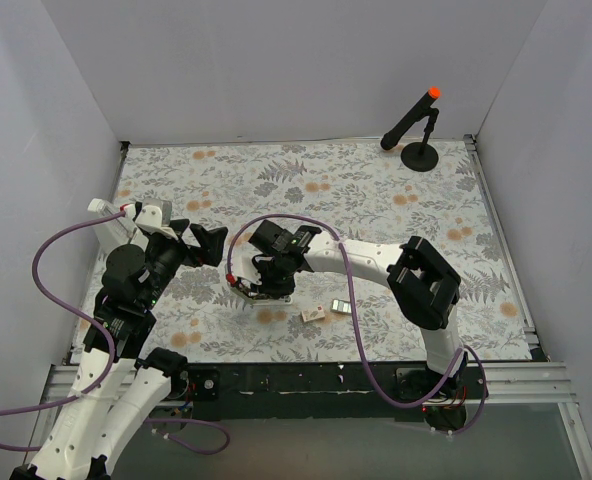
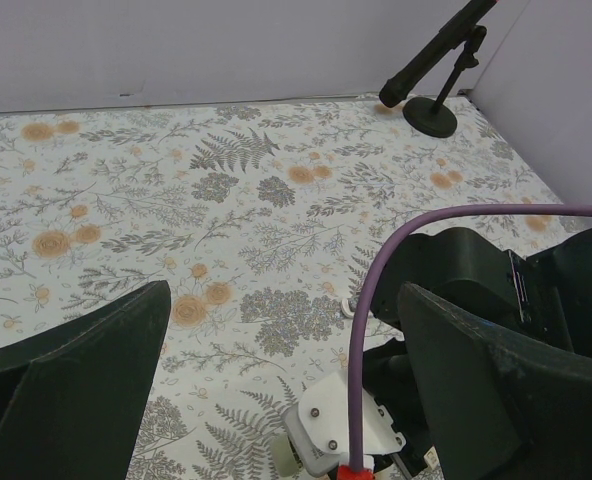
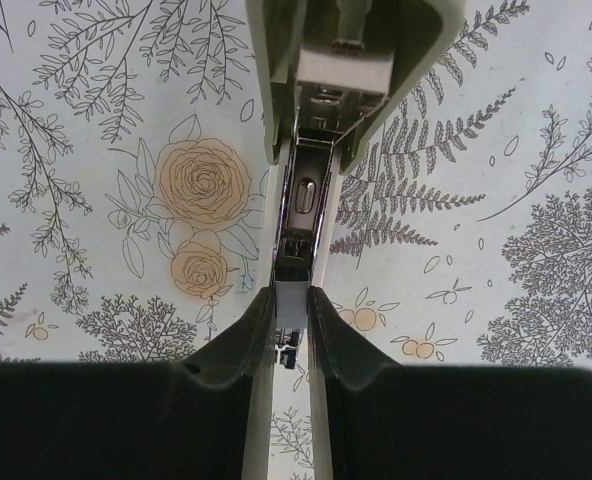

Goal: Load the staples into the stapler

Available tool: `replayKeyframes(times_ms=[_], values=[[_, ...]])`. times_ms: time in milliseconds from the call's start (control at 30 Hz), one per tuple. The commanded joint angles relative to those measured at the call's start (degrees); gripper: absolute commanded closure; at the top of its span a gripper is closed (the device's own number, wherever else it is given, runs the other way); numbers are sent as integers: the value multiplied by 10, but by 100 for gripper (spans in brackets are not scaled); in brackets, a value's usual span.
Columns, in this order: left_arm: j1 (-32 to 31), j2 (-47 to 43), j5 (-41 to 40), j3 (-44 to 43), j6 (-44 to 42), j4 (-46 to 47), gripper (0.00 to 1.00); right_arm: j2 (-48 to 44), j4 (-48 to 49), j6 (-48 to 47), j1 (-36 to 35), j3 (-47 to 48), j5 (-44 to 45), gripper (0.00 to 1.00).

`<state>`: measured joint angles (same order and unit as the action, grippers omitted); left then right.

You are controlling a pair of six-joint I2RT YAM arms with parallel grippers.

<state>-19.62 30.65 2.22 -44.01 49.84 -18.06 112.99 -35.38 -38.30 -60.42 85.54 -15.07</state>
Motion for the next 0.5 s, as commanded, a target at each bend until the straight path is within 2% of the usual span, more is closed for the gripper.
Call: replayKeyframes(times_ms=[0, 467], values=[[-1, -1, 8, -3, -1, -7, 2, -11, -17, 12, -3, 24, 11, 80], [-1, -2, 8, 2, 2, -7, 2, -8, -14, 67, -2, 24, 26, 82]])
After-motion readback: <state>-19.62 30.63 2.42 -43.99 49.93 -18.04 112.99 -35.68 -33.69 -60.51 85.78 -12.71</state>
